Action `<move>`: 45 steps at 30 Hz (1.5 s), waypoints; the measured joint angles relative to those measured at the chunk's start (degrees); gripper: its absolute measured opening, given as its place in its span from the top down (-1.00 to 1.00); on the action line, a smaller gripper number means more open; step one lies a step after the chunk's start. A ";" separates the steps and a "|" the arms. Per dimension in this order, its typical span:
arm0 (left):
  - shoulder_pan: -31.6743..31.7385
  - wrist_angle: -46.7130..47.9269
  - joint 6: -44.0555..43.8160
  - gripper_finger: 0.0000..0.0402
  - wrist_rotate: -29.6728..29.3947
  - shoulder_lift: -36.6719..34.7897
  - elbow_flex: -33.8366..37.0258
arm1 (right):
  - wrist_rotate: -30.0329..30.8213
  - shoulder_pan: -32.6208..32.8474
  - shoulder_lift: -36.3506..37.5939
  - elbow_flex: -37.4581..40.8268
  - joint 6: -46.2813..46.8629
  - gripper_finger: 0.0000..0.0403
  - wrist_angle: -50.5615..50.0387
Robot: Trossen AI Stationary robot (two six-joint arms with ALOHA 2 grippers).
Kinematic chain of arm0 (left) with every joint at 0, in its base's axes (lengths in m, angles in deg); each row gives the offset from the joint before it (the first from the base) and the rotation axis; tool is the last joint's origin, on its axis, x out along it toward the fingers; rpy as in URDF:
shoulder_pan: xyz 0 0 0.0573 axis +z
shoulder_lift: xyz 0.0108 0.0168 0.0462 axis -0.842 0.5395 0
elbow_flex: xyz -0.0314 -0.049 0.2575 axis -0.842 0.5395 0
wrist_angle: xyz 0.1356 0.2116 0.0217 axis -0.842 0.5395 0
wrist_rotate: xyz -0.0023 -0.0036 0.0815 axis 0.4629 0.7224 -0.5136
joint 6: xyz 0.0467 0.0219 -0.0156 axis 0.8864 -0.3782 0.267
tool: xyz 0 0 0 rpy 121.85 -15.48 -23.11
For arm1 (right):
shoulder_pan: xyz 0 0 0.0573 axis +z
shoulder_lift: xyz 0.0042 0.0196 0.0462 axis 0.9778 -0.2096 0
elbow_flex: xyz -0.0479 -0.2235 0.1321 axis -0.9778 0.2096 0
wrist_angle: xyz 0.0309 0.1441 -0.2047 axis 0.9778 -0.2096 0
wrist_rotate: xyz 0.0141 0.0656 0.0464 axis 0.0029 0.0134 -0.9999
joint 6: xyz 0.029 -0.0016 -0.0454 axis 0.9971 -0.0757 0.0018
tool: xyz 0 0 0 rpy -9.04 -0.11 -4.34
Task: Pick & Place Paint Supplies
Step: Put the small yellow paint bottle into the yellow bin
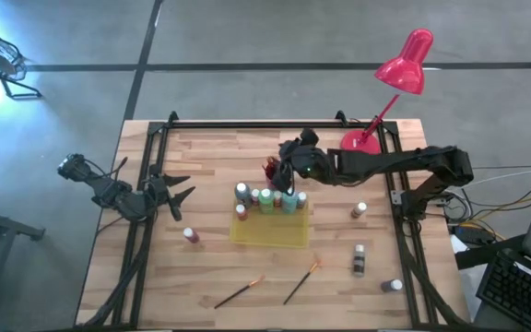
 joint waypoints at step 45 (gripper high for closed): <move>0.02 -0.02 0.02 0.08 0.00 0.02 0.00 | -4.54 26.34 7.96 -22.88 58.09 0.67 -76.65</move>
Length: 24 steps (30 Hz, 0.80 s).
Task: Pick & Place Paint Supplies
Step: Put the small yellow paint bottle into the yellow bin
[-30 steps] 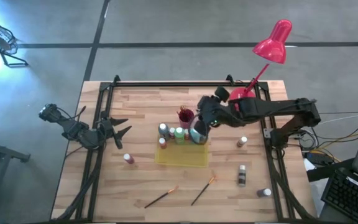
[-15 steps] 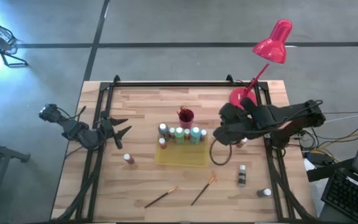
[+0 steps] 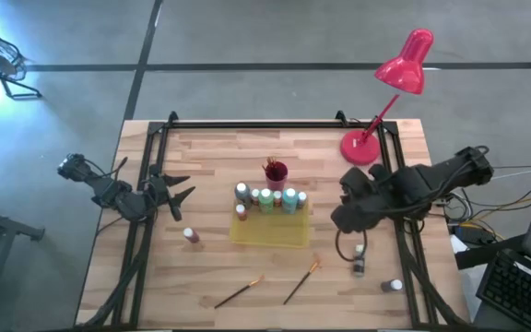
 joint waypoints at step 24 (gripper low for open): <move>-0.02 0.02 -0.02 0.08 0.00 -0.02 0.02 | -12.63 1.88 18.13 24.22 29.48 0.20 -0.66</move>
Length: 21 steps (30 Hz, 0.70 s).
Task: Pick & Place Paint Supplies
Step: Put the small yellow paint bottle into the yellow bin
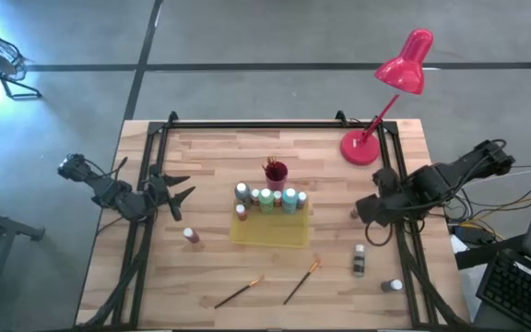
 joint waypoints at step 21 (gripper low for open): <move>0.01 -0.01 0.01 0.08 0.00 0.02 -0.01 | -0.61 -3.74 2.91 16.14 -1.05 -0.18 10.97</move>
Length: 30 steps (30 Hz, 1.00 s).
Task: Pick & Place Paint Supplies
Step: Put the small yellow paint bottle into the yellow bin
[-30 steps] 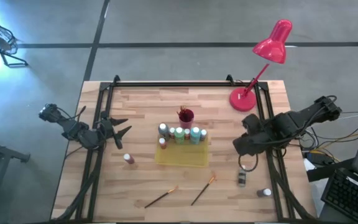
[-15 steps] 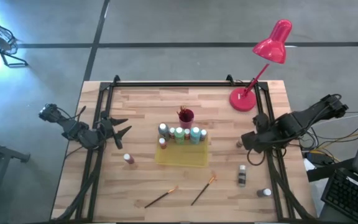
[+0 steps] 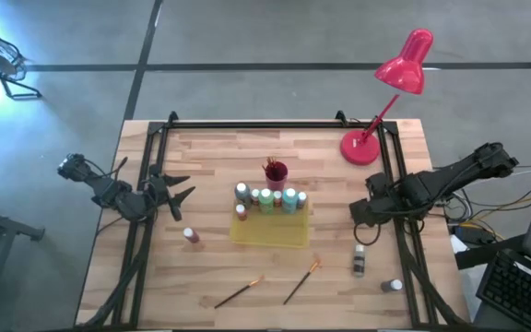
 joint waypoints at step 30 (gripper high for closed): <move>-0.01 -0.01 -0.01 0.08 0.00 -0.02 -0.01 | 0.37 -5.44 -0.09 11.33 -6.67 0.00 13.74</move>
